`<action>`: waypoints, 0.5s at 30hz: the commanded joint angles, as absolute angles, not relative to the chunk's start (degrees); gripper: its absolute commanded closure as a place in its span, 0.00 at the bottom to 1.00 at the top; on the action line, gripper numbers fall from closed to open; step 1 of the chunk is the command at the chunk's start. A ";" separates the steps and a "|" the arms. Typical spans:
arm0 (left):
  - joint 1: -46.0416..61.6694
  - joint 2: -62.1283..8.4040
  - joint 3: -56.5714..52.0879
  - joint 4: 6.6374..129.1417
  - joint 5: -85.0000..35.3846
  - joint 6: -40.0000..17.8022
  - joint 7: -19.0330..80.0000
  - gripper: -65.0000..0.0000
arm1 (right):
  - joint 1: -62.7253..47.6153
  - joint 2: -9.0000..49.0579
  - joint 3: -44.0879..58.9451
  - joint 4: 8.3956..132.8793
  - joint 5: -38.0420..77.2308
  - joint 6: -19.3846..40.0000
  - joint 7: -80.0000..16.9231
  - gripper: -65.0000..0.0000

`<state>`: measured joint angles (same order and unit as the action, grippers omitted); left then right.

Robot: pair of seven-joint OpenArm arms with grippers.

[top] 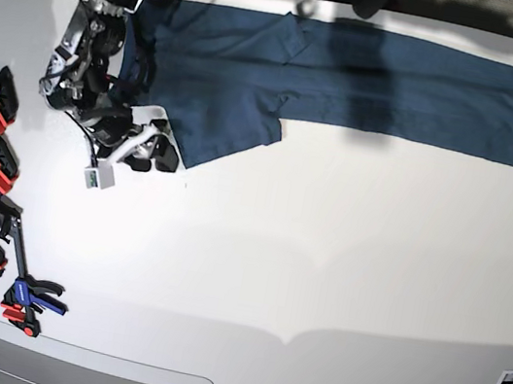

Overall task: Fold the T-shirt properly
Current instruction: 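Open the right gripper and move it to the folded shirt's sleeve end, then grasp the strip end with the right gripper and fold it toward the middle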

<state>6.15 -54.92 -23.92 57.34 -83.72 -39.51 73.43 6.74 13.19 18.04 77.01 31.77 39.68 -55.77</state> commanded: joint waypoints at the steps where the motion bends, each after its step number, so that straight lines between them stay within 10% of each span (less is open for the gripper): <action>1: 5.54 -56.84 -24.40 58.02 -85.00 -40.00 72.62 0.85 | 8.71 13.93 17.34 76.47 32.93 40.00 -54.17 0.50; 15: 5.56 -56.66 -24.40 58.02 -85.00 -40.00 72.60 0.85 | 12.51 13.30 14.44 66.59 24.40 35.73 -57.12 0.50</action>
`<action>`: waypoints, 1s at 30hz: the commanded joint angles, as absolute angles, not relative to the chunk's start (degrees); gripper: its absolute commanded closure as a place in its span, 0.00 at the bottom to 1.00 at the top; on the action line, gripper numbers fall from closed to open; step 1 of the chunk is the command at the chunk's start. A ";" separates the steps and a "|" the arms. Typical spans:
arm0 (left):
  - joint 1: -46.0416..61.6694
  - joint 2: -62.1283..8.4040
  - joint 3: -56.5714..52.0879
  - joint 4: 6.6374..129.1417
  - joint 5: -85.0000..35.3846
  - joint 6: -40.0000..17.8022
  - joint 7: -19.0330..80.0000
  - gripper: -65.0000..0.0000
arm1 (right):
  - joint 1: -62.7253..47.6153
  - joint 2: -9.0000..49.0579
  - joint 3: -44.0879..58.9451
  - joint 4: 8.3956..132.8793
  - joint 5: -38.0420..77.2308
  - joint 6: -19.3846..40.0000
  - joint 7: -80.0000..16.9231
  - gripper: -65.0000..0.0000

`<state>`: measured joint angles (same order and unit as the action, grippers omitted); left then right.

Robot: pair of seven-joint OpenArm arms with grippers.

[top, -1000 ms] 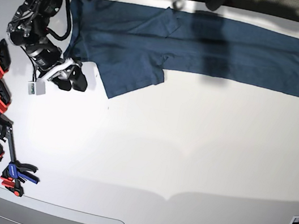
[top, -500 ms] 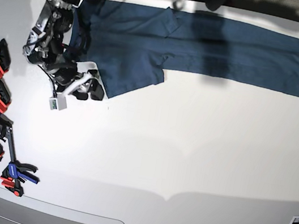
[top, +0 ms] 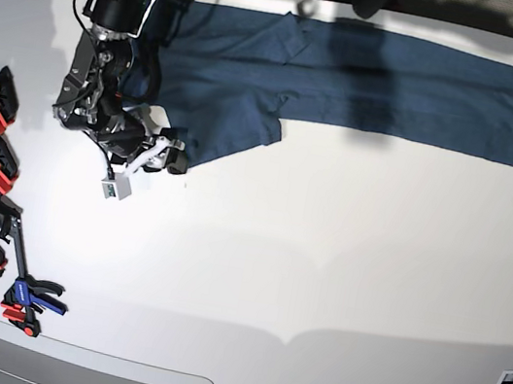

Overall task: Fold the T-shirt properly
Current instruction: 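Grasp the strip end with the right gripper and fold it toward the middle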

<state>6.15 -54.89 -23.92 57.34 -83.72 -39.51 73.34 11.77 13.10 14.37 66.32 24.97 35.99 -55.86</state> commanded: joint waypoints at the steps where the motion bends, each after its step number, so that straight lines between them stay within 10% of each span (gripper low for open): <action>1: 5.54 -56.53 -24.40 58.02 -85.00 -40.00 72.60 0.85 | 12.51 13.02 14.44 66.59 24.43 35.75 -57.78 0.50; 14: 5.56 -54.17 -24.40 58.02 -85.00 -40.00 72.62 0.85 | 12.51 7.14 14.44 66.59 24.58 35.79 -59.11 0.52; 20: 5.56 -54.17 -24.40 58.02 -85.00 -40.00 72.58 0.85 | 12.51 7.62 14.66 66.61 23.99 35.77 -59.75 1.00; 30: 5.56 -54.17 -24.40 58.02 -85.00 -40.00 72.60 0.85 | 12.51 7.60 14.66 70.48 24.69 36.42 -65.63 1.00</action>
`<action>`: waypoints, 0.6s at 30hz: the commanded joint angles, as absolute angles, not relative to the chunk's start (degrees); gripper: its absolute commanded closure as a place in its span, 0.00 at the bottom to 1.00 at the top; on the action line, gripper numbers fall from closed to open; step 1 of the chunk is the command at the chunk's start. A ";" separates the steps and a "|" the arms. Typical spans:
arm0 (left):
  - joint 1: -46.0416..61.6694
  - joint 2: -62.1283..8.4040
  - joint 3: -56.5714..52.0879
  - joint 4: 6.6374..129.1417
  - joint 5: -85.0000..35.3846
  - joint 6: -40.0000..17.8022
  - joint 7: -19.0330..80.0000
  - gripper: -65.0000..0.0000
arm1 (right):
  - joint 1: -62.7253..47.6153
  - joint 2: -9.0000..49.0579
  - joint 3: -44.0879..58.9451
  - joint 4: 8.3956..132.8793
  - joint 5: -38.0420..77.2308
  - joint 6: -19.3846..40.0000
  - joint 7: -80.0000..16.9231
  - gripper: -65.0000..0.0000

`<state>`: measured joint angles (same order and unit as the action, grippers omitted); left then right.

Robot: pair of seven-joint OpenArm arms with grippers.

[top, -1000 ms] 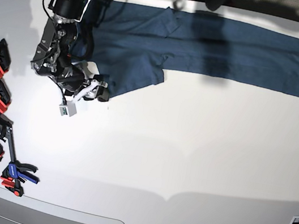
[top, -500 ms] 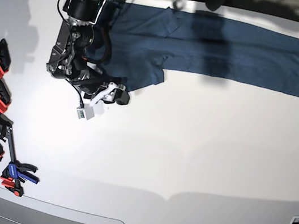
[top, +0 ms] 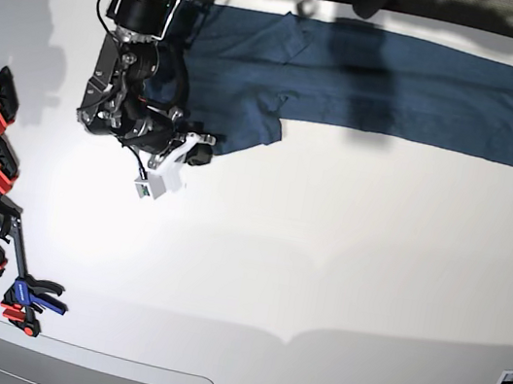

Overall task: Fold the T-shirt properly
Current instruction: 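Grasp the strip end with the right gripper and fold it toward the middle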

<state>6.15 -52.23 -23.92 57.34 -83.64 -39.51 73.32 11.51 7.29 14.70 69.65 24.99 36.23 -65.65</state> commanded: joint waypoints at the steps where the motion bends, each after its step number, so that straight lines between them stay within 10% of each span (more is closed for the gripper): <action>1: 5.56 -54.17 -24.40 58.00 -85.00 -40.00 72.60 0.85 | 12.47 7.60 14.66 71.72 25.41 36.45 -66.78 1.00; 18: 5.56 -54.17 -24.40 58.00 -85.00 -40.00 72.58 0.85 | -7.40 5.85 14.66 98.54 47.53 37.71 -77.01 1.00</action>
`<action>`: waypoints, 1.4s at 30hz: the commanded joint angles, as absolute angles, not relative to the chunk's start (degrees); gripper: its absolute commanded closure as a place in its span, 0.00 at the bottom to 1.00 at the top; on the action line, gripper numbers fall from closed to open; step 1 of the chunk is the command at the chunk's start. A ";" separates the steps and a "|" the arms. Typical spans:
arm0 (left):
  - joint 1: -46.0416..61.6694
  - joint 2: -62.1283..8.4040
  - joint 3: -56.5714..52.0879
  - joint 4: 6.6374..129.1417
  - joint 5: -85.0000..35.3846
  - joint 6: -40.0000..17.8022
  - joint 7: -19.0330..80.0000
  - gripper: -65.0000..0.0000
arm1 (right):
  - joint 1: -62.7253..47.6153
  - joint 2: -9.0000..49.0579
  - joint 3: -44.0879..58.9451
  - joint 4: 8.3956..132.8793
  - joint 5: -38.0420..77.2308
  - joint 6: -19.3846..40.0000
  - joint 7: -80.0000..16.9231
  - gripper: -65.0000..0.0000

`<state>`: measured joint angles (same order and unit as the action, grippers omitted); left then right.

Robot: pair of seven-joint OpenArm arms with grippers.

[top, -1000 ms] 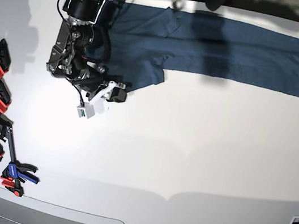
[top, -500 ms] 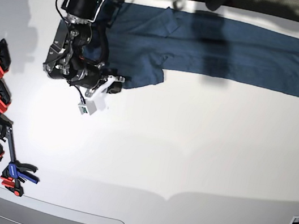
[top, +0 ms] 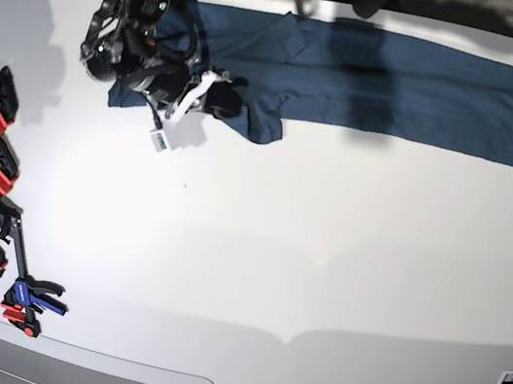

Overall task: Fold the T-shirt properly
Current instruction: 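Grasp the strip end with the right gripper and fold it toward the middle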

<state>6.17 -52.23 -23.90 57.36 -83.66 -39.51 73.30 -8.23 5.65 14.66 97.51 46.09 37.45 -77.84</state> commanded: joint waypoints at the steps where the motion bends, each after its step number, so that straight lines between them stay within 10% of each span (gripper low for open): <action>1: 5.56 -54.17 -24.40 58.00 -85.00 -40.00 72.58 0.85 | -9.30 5.56 14.66 100.05 48.60 38.20 -77.23 1.00; 38: 5.56 -54.17 -24.40 58.00 -85.00 -40.00 72.14 0.85 | -20.99 -0.47 14.59 109.16 53.15 39.03 -77.45 1.00; 42: 5.56 -54.15 -24.40 58.02 -85.00 -40.00 72.12 0.85 | -21.02 -0.47 14.59 109.16 53.17 39.03 -76.95 0.65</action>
